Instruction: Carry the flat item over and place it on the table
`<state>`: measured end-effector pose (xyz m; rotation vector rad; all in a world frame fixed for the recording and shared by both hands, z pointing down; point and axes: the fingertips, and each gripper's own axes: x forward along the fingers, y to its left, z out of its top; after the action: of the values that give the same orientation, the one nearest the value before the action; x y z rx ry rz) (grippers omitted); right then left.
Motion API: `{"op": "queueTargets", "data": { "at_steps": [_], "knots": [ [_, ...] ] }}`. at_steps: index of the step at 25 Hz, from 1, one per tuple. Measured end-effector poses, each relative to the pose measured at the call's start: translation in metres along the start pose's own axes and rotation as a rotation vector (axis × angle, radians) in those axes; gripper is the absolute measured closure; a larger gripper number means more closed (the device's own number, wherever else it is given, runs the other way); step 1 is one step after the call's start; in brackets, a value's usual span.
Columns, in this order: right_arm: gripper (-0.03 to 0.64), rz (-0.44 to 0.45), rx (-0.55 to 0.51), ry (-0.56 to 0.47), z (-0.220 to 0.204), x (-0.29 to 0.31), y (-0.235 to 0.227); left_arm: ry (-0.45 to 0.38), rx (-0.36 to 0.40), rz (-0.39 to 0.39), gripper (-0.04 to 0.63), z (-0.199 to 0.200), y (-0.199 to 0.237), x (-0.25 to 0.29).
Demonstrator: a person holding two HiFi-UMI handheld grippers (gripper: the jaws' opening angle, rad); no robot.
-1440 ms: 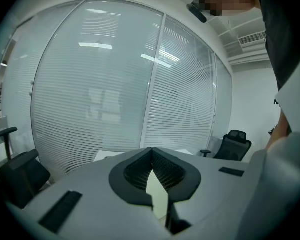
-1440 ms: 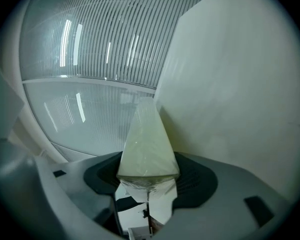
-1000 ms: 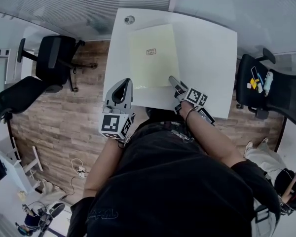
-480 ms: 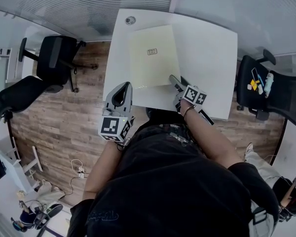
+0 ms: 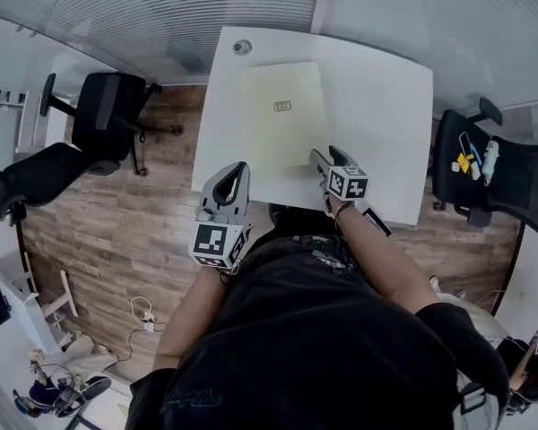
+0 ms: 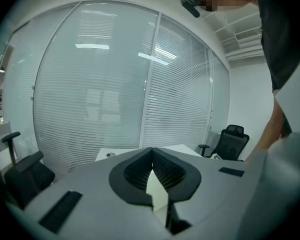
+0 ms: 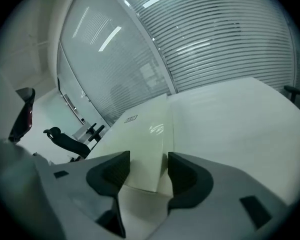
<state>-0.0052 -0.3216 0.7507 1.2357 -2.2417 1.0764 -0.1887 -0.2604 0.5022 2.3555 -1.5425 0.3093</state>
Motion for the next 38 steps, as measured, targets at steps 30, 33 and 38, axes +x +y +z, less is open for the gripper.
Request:
{"op": "queueTargets", "data": {
  "at_steps": [30,33,38],
  "knots": [
    [0.594,0.037,-0.421,-0.358,0.112,-0.122,0.143,-0.163,0.02,-0.129,0.581,0.04,-0.031,-0.018],
    [0.594,0.066,-0.447,-0.356,0.11,-0.133,0.153,-0.178,0.014,-0.148,0.581,0.042,-0.041,-0.02],
    [0.594,0.097,-0.387,-0.376,0.114,-0.149,0.146,-0.183,0.028,-0.176,0.581,0.042,-0.06,-0.016]
  ]
}}
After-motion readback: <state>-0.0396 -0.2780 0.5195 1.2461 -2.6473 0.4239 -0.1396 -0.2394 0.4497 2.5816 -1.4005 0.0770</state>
